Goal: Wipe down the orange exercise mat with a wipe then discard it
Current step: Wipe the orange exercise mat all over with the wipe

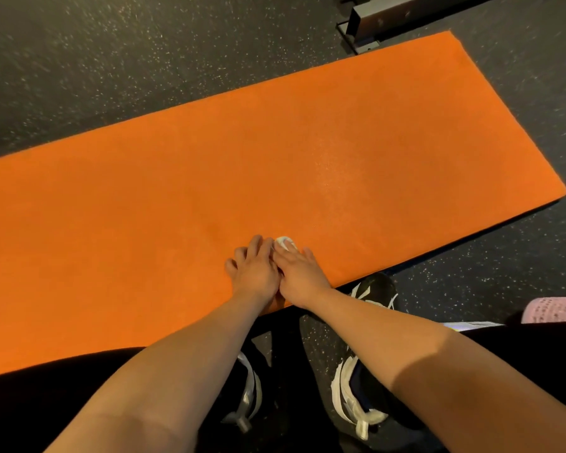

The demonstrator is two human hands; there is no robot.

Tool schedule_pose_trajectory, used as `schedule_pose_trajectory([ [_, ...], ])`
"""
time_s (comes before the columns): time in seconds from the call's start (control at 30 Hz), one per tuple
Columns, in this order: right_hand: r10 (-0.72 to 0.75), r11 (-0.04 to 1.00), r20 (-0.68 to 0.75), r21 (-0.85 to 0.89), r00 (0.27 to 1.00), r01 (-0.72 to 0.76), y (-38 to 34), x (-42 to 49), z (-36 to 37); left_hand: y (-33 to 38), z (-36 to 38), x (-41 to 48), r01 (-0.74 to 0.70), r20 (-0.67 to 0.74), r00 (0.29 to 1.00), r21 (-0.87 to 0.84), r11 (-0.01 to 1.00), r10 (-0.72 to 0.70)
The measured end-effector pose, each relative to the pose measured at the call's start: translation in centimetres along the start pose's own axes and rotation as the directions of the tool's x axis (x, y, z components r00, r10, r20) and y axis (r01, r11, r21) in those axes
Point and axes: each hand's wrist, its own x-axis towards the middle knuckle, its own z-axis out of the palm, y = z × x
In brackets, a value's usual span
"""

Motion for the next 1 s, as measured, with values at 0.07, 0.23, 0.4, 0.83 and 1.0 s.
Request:
schedule_pose_trajectory([
  [0.07,0.003,0.998,0.018,-0.058,1.0,-0.002,1.1,1.2,-0.6,-0.2,0.2,0.7,0.026,-0.003,1.0,0.018,0.999,-0.026],
  [0.23,0.304,0.953,-0.075,0.032,0.95,-0.303,5.0,4.0,-2.8,-1.3,0.3,2.1,0.012,0.012,1.0,0.054,0.998,-0.012],
  [0.4,0.332,0.943,-0.134,0.087,0.934,-0.322,3.6,5.2,-2.1,-0.8,0.1,4.2,0.026,-0.054,0.998,0.042,0.999,-0.024],
  [0.83,0.314,0.949,-0.177,0.058,0.933,-0.309,6.1,7.3,-4.2,-0.4,0.6,6.4,0.018,-0.012,1.0,0.022,1.0,-0.018],
  [1.0,-0.106,0.994,-0.075,-0.036,0.991,0.104,2.8,7.2,-1.9,-0.2,0.3,7.0,0.072,-0.057,0.995,-0.107,0.992,-0.078],
])
